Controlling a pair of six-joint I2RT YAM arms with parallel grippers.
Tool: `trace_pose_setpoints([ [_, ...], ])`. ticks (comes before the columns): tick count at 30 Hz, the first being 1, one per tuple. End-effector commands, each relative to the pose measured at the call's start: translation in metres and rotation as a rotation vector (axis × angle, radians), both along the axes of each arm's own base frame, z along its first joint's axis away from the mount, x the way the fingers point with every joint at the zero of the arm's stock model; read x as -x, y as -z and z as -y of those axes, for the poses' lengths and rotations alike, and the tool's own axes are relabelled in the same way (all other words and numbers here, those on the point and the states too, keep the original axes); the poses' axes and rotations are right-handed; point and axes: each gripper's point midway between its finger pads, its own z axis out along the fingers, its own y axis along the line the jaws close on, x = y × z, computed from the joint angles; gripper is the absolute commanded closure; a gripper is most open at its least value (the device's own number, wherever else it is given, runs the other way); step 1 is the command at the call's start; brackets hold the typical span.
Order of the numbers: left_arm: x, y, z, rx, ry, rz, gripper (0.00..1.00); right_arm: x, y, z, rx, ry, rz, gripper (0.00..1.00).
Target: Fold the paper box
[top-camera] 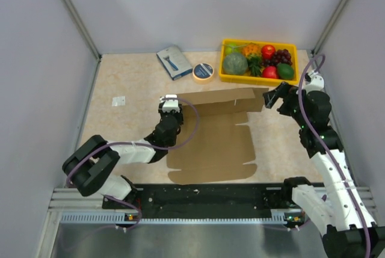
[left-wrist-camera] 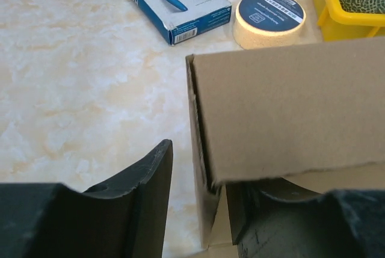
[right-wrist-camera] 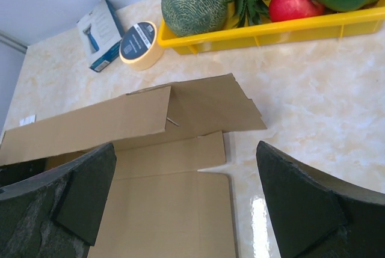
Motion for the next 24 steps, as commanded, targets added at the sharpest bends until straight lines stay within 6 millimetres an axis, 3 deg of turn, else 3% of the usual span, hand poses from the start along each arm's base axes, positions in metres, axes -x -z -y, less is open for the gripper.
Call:
trace_pose_setpoints([
  [1,-0.016,-0.018,0.005,0.035,-0.066,0.046,0.56,-0.011,-0.017,-0.001,-0.006,-0.010,0.073,0.01],
  [5,-0.018,-0.004,0.008,0.024,-0.068,0.007,0.59,-0.021,-0.009,0.001,0.010,-0.043,0.055,0.01],
  [8,-0.023,0.000,0.008,-0.023,-0.083,-0.006,0.78,-0.030,0.006,0.008,0.013,-0.042,0.039,0.06],
  [9,-0.026,-0.002,0.008,-0.034,-0.097,-0.008,0.93,-0.029,0.015,0.008,-0.022,-0.031,0.017,0.07],
  [10,-0.026,-0.002,0.006,-0.042,-0.111,-0.015,0.99,-0.027,0.019,0.005,-0.053,-0.031,0.006,0.09],
  [11,-0.025,-0.001,0.004,-0.050,-0.118,-0.018,1.00,-0.024,0.023,-0.002,-0.092,-0.062,-0.008,0.12],
  [13,-0.022,-0.004,0.000,-0.057,-0.110,0.012,1.00,-0.016,0.047,-0.014,-0.149,-0.111,-0.063,0.31],
  [15,-0.017,0.000,-0.005,-0.057,-0.110,0.012,1.00,-0.008,0.084,-0.016,-0.195,-0.088,-0.168,0.38],
  [17,-0.014,-0.003,-0.007,-0.033,-0.113,0.018,1.00,-0.010,0.084,-0.025,-0.247,-0.129,-0.110,0.45],
  [18,-0.011,0.001,-0.009,-0.034,-0.105,0.010,1.00,-0.005,0.099,-0.030,-0.291,-0.142,-0.115,0.49],
  [19,-0.009,-0.001,-0.009,-0.011,-0.102,0.017,1.00,-0.010,0.092,-0.033,-0.305,-0.162,-0.054,0.51],
  [20,-0.007,0.000,-0.011,-0.006,-0.102,0.020,1.00,-0.008,0.109,-0.035,-0.328,-0.165,-0.082,0.54],
  [23,-0.002,0.006,-0.013,0.010,-0.098,0.015,1.00,-0.014,0.119,-0.039,-0.377,-0.173,-0.051,0.55],
  [24,-0.002,0.008,-0.013,0.013,-0.096,0.011,1.00,-0.016,0.133,-0.040,-0.392,-0.162,-0.093,0.54],
])
